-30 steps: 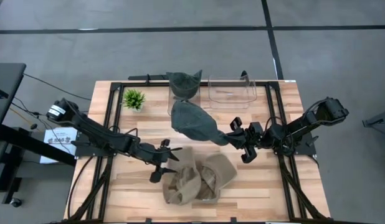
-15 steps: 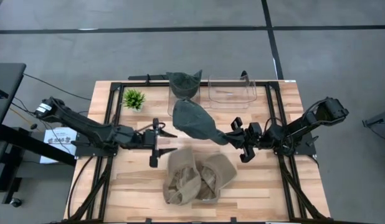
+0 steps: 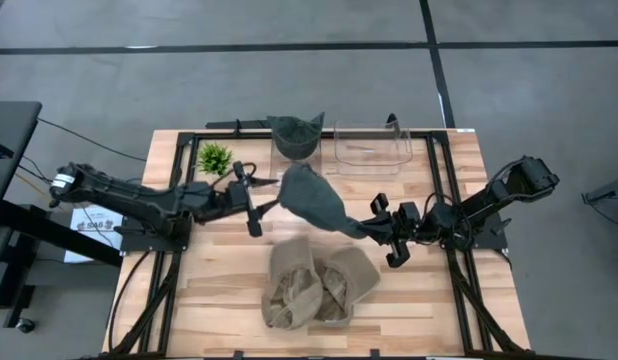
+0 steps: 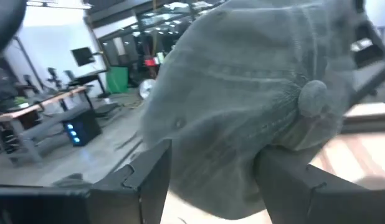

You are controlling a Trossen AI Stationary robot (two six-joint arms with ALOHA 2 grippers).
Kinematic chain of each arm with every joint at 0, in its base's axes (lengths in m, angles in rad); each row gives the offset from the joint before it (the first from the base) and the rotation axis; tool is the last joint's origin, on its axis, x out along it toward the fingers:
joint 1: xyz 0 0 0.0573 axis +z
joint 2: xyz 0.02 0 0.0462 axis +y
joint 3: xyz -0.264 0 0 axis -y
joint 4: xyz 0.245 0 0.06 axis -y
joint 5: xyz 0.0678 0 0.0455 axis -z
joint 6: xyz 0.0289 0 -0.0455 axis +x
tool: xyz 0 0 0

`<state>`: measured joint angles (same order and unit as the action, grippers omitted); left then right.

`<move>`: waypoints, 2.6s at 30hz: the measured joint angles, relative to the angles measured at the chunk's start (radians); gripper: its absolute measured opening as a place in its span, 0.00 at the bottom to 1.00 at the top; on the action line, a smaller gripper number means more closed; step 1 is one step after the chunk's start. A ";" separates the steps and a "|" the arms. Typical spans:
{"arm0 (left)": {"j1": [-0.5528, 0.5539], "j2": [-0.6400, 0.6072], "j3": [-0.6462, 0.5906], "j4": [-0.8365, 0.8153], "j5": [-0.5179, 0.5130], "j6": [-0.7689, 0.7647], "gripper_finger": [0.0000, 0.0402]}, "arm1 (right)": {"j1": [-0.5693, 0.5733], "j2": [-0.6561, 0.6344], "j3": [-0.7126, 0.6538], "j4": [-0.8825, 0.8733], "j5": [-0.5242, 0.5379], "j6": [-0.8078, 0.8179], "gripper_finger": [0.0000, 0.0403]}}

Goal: Pick & Place hat
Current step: Put the black cap into the left transparent bin

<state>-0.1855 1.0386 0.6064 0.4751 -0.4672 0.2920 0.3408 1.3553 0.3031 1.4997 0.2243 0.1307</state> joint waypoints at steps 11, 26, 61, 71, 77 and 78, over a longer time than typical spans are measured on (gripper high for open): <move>0.097 0.084 0.000 0.182 0.336 -0.066 0.53 | 0.000 0.000 0.000 -0.003 -0.017 -0.008 0.01; 0.066 0.257 0.000 0.288 0.802 -0.125 0.53 | -0.002 0.000 0.000 -0.003 -0.020 -0.010 0.01; 0.128 -0.053 0.000 -0.108 0.890 -0.145 0.53 | -0.003 0.000 0.002 -0.005 -0.008 -0.026 0.01; 0.101 -0.125 0.000 -0.039 0.858 0.042 0.53 | -0.003 0.000 0.002 -0.030 -0.009 -0.026 0.01; 0.104 -0.086 0.000 0.099 0.536 0.269 0.53 | -0.001 0.000 0.008 -0.044 -0.013 -0.026 0.01; 0.105 -0.073 0.000 0.133 0.492 0.305 0.53 | -0.001 0.000 0.014 -0.060 -0.013 -0.026 0.01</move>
<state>-0.0810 0.9656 0.6064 0.6082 0.0250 0.5973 0.3401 1.3556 0.3167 1.4396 0.2109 0.1043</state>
